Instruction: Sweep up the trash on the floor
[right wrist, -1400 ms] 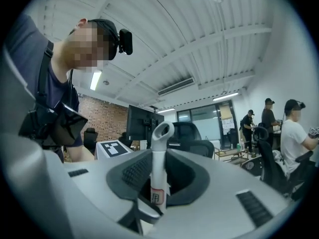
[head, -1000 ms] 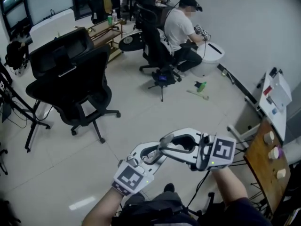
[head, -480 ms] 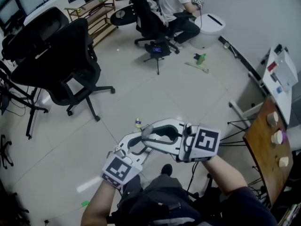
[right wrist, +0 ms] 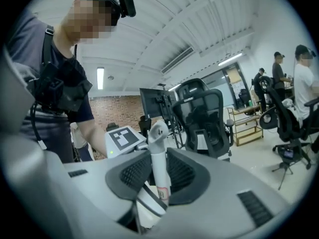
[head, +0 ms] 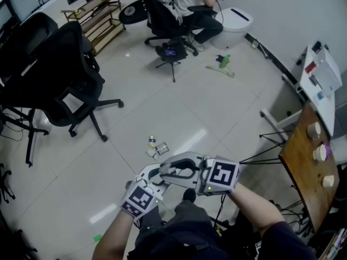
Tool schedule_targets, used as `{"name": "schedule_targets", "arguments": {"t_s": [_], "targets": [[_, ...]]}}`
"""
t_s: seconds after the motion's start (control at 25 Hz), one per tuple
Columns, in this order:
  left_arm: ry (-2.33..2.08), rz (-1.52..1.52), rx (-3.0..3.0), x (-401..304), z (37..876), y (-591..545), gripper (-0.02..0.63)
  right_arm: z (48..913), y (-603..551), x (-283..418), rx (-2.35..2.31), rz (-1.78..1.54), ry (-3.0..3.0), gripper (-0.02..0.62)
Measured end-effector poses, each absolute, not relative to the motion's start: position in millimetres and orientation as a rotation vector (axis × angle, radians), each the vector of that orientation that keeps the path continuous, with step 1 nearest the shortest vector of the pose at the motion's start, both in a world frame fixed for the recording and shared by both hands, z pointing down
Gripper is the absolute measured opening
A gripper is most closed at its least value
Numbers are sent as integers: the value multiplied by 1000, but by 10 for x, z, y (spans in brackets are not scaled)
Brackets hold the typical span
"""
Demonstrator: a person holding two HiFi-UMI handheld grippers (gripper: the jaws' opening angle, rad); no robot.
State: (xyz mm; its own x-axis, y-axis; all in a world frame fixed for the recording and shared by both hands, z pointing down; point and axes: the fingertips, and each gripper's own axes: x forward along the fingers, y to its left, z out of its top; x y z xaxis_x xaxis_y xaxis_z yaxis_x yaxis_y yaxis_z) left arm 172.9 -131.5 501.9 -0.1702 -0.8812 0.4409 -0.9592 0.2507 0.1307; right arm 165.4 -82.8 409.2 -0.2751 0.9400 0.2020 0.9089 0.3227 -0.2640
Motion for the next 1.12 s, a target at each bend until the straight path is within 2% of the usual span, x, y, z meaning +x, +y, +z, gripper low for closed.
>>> {"name": "schedule_targets", "arguments": {"t_s": [0.24,0.56,1.12], "targets": [[-2037,299,1684,1609,5404,-1462,84,4453,-934,1497,-1575,183,-2296,112],[-2066,349,1651,1067,5618,-1483,83,4661,-940,925,-1483,249,-2337,115],[-2033,369,1589,565,5747,-788,84,4797,-240,401,-1359,299,-2406,117]]}}
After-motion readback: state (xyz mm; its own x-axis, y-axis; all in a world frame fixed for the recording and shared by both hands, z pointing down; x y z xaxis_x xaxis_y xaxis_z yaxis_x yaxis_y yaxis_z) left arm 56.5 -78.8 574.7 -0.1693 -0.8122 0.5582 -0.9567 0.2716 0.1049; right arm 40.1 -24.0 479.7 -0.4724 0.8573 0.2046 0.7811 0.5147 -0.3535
